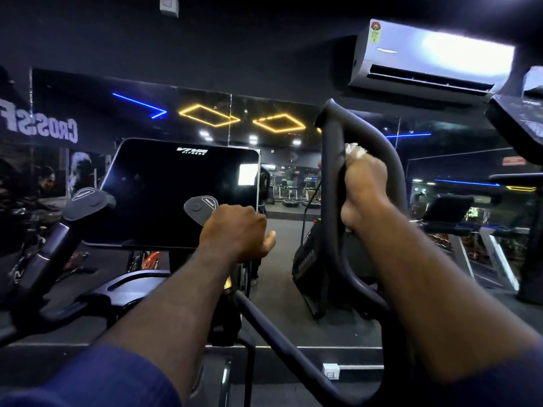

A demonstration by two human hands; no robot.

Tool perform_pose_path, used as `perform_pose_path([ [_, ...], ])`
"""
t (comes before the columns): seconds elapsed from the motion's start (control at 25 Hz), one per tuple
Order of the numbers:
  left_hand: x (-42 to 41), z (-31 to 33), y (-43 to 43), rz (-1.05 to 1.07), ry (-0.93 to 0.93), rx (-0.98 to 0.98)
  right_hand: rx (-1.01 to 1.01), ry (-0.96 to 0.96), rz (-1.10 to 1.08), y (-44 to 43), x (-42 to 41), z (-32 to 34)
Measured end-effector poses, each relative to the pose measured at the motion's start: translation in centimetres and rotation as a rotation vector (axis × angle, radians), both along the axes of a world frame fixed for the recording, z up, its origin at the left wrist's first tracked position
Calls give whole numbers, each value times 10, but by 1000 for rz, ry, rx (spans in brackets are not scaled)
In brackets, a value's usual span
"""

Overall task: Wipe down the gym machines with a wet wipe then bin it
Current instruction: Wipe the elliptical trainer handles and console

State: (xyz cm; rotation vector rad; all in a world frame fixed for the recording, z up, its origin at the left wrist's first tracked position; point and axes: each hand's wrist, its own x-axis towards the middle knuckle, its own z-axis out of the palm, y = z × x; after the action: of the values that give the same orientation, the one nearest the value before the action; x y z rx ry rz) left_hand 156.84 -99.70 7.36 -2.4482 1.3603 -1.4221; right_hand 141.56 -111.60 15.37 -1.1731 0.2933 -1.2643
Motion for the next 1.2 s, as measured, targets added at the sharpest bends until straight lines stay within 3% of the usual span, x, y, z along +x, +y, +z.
perform_pose_path([
  [0.12,-2,-1,-1,-11,2,-3,-43,2,40,4,-5,-2],
  [0.32,-2,-1,-4,14,-18,11,-491,345,-505,8,-28,-113],
  [0.52,-6,-1,0,42,-9,21,-682,248,-445,5,-20,-59],
  [0.72,-14,-19,1,42,-2,14,-1175,483,-513,5,-54,-142],
  [0.84,-17,-30,2,58,-5,40,-1512,704,-719,8,-81,-191],
  [1.08,-23,-28,2,124,35,92,-1492,779,-650,5,-45,-96],
  [1.2,-25,-32,3,139,25,95,-1507,805,-686,9,-60,-143],
])
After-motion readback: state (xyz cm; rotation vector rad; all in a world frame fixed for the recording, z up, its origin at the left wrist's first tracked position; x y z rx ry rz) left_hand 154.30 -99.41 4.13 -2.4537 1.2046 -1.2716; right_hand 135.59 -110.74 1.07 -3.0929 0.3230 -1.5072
